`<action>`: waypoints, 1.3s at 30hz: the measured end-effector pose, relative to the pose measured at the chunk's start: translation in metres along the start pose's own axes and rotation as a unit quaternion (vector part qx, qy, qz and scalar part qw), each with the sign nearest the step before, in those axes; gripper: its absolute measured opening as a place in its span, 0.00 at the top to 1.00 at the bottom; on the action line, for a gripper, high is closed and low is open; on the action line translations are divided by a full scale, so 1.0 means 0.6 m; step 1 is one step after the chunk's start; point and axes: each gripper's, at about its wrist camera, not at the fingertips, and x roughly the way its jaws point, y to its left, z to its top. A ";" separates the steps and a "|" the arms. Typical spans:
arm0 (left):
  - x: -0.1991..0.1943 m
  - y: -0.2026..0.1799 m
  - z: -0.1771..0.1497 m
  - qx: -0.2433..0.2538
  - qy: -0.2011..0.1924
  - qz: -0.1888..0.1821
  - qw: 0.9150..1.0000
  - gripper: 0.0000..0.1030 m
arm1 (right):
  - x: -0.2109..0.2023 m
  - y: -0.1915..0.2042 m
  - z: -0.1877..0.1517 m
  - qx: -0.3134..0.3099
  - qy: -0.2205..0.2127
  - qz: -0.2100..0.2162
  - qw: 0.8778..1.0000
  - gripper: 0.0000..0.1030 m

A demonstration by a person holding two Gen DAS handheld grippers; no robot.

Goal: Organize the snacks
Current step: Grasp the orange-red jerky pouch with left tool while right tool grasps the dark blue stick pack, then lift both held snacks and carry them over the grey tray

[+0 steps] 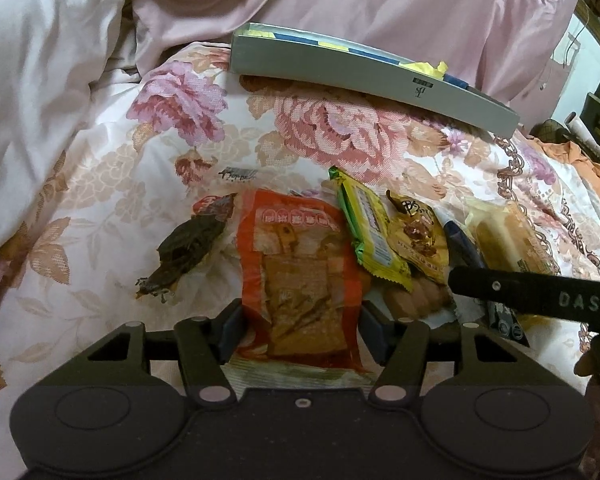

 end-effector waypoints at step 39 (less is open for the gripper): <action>-0.039 -0.024 -0.025 0.006 -0.081 0.016 0.997 0.53 | -0.007 0.068 -0.015 -0.119 -0.061 -0.046 0.990 0.70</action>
